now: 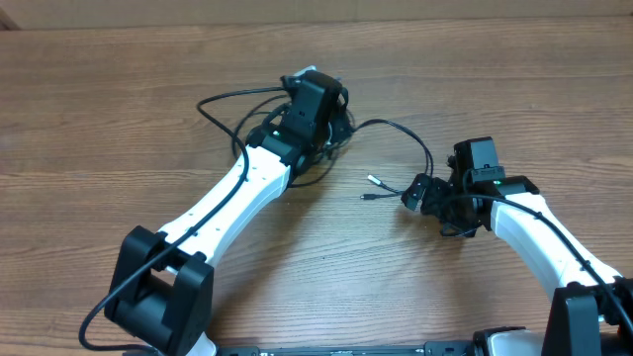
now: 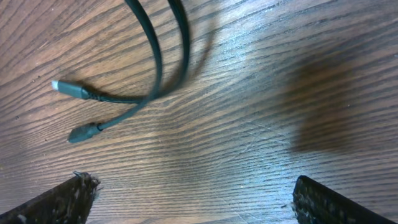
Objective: Untangle cables
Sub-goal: 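Move the left gripper over the cables toward the upper center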
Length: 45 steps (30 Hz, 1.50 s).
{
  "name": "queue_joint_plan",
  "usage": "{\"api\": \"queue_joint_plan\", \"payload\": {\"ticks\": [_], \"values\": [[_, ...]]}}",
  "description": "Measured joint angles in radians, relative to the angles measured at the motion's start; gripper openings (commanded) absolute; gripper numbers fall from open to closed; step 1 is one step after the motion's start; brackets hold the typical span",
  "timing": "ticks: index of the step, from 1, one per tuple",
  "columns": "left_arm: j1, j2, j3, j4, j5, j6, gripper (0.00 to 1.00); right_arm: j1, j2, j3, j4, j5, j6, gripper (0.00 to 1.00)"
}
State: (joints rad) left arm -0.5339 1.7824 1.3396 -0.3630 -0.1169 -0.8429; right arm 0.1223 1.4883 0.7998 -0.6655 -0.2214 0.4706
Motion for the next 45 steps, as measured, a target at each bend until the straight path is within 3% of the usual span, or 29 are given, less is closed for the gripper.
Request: {"api": "queue_joint_plan", "payload": {"ticks": [6,15,19,23,33,45], "values": [[0.014,0.04,0.0,-0.073,-0.122,0.054,0.04,0.0,0.0,0.0,0.0,0.0,0.0,1.0],[0.06,0.04,0.043,-0.145,0.043,0.239,0.05,0.0,0.0,0.0,0.0,0.0,0.0,1.0],[0.099,0.016,0.092,-0.192,0.132,0.271,0.29,0.0,0.0,0.0,0.0,0.0,0.0,1.0],[0.118,-0.008,0.115,-0.283,0.174,0.288,0.31,0.0,0.0,0.0,0.0,0.0,0.0,1.0],[0.065,0.043,0.111,-0.43,0.204,0.42,0.52,0.0,0.0,0.0,0.0,0.0,0.0,1.0],[-0.021,0.293,0.103,-0.423,0.083,0.529,0.52,0.0,0.0,0.0,0.0,0.0,0.0,1.0]]}}
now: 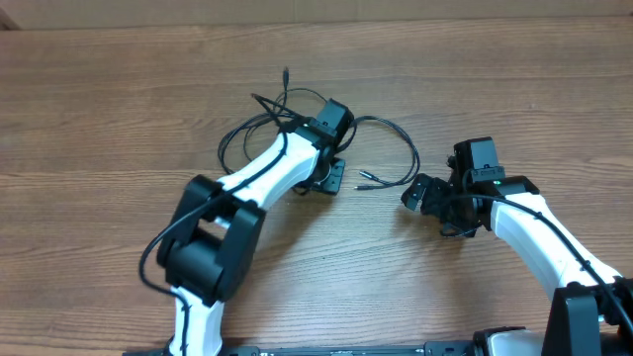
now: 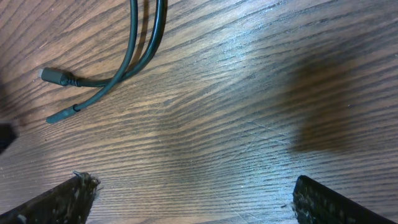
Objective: Untangle cables
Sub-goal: 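Move the left gripper over the cables toward the upper center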
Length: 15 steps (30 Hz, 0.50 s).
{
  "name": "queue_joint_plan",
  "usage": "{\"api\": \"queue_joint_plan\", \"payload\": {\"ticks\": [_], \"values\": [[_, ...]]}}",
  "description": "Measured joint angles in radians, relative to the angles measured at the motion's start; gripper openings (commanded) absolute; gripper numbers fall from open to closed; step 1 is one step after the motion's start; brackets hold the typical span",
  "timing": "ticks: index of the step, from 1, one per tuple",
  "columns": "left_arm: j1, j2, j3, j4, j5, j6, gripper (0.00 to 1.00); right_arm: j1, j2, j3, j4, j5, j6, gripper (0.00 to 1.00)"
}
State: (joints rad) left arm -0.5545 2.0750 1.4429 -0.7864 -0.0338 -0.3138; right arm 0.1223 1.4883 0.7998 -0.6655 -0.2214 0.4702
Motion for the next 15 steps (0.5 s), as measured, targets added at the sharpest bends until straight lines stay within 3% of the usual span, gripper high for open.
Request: {"api": "queue_joint_plan", "payload": {"ticks": [9,14,15], "values": [[0.0,0.018,0.006,0.01,-0.05,0.011,0.51,0.0,0.0,-0.001,0.0,0.0,0.0,1.0],[0.0,0.018,0.007,0.04,-0.054,0.032,0.26,0.0,0.0,0.0,0.0,0.0,0.0,1.0],[0.0,0.019,0.006,0.056,-0.054,0.037,0.16,0.0,0.0,-0.001,0.0,0.0,0.0,1.0]]}}
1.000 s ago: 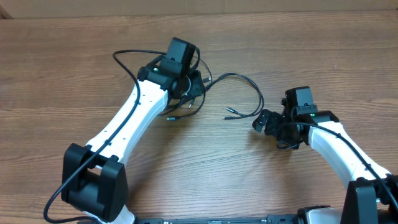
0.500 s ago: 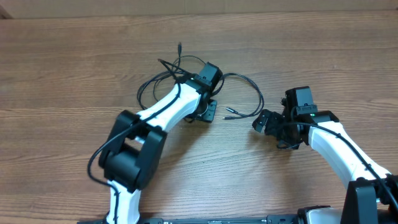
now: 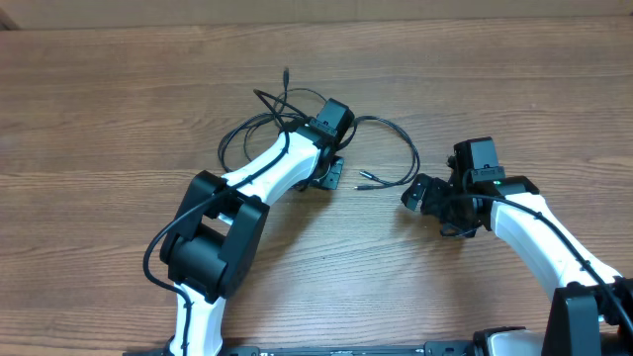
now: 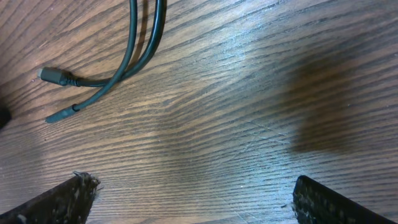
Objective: Untangle cables
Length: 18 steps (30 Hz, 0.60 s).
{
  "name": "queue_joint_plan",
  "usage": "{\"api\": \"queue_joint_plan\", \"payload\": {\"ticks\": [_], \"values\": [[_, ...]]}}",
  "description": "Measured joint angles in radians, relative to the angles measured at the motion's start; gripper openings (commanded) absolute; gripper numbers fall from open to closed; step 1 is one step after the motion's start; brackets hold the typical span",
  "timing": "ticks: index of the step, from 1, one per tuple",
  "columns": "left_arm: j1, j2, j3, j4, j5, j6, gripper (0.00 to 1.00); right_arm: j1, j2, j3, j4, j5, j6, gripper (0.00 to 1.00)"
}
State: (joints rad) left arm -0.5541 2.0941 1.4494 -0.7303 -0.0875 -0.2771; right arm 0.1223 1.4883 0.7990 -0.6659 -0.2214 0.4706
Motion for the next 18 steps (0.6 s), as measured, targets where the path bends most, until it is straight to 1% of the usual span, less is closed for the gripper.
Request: {"api": "queue_joint_plan", "payload": {"ticks": [1,2,6,9,11,14,18], "values": [[0.0,0.002,0.0,0.011,0.0,0.004,0.09,0.0,0.0,0.0,0.0,0.0,0.0,1.0],[0.0,0.003,0.001,0.016,0.001,0.013,0.04,0.0,0.0,0.0,0.001,0.0,0.0,1.0],[0.0,0.016,0.044,-0.039,0.001,0.045,0.04,0.0,0.0,0.0,0.0,0.0,0.0,1.0],[0.009,0.034,0.14,-0.094,0.0,0.049,0.04,0.0,0.0,0.0,0.0,0.0,0.0,1.0],[0.019,0.035,0.212,-0.102,0.001,0.049,0.04,0.0,0.0,0.0,0.0,0.0,0.0,1.0],[0.039,0.035,0.3,-0.077,0.0,0.049,0.04,0.0,0.0,0.0,0.0,0.0,0.0,1.0],[0.058,0.034,0.313,-0.018,-0.016,0.049,0.04,0.0,0.0,0.0,0.0,0.0,0.0,1.0]]}}
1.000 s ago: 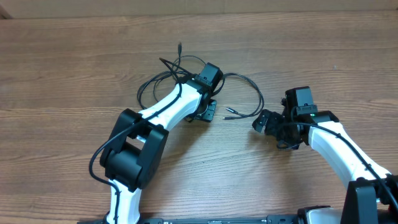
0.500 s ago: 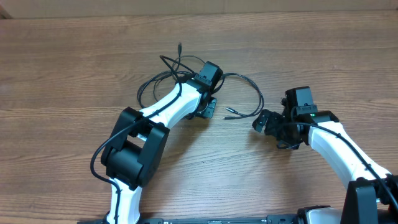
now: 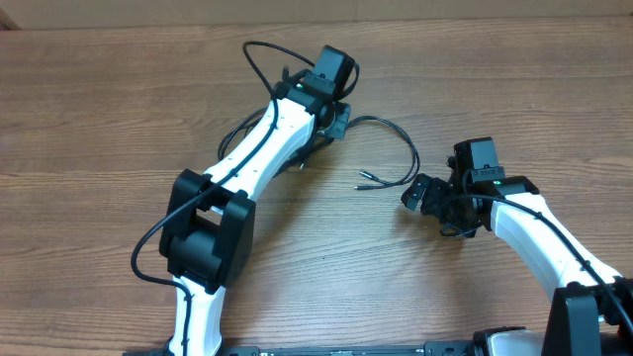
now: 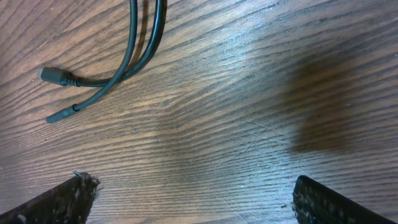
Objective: Untangle cables
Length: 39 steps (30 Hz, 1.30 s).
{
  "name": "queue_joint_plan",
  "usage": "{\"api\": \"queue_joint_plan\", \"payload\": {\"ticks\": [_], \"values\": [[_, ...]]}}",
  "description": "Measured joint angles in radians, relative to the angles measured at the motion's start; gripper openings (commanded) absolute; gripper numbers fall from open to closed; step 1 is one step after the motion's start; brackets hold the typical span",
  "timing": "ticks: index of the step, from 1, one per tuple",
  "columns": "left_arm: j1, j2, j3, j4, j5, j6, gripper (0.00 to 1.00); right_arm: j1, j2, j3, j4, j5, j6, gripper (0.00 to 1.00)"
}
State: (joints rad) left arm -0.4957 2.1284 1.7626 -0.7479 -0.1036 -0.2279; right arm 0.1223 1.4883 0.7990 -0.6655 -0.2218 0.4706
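A black cable tangle lies at the table's far middle, mostly hidden under my left arm. My left gripper sits over the knot and seems shut on a strand; a loop arcs up behind it. One long strand curves right and ends in two loose plugs, also seen in the right wrist view as plugs. My right gripper rests low just right of the plugs. In its own view the right gripper is open, with bare wood between the fingertips.
A wooden table fills the view, and its far edge runs along the top. My left arm stretches diagonally across the middle from its base at the front left. The right arm's base sits at the front right.
My left gripper has moved from just left of the plugs to farther back on the table. The tangle went with it, and a loop now stands behind the gripper. The plugs and right gripper have not moved.
At first my left gripper was on the tangle at the far middle, with the plugs nearer my right gripper. Later the tangle had shifted, the plugs lay a little farther left, and the left gripper sat low beside them. Now it is farther back with the cable.
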Motion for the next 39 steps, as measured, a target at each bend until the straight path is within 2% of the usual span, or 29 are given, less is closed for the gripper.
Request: {"api": "queue_joint_plan", "payload": {"ticks": [5,12,15,17,21,24,26,31,35,39], "values": [[0.019,0.0,-0.019,0.108,-0.077,0.0,0.04,0.0,0.0,0.0,0.0,0.0,0.0,1.0],[0.043,0.0,-0.163,0.233,-0.15,0.0,0.04,0.0,0.0,0.0,0.0,0.0,0.0,1.0],[0.06,0.0,-0.216,0.264,-0.161,0.002,0.26,0.0,0.0,0.0,0.0,0.0,0.0,1.0],[0.071,0.0,-0.234,0.261,-0.165,0.003,0.33,0.0,0.0,0.0,0.0,0.0,0.0,1.0],[0.091,0.0,-0.227,0.172,-0.171,0.007,0.36,0.0,0.0,0.0,0.0,0.001,0.0,1.0],[0.098,0.0,-0.171,0.063,-0.163,0.015,0.41,0.0,0.0,0.0,0.0,0.0,0.0,1.0],[0.097,0.0,-0.114,0.019,-0.135,0.031,0.39,0.0,0.0,0.0,0.0,0.0,0.0,1.0],[0.078,-0.002,0.0,-0.008,0.002,0.132,0.25,0.0,0.0,0.0,0.0,0.0,0.0,1.0],[0.051,-0.003,-0.002,-0.013,0.071,0.177,0.24,0.0,0.0,0.0,0.0,0.001,0.0,1.0],[0.034,-0.003,-0.025,0.051,0.106,0.188,0.19,0.0,0.0,0.0,0.0,0.0,0.0,1.0]]}}
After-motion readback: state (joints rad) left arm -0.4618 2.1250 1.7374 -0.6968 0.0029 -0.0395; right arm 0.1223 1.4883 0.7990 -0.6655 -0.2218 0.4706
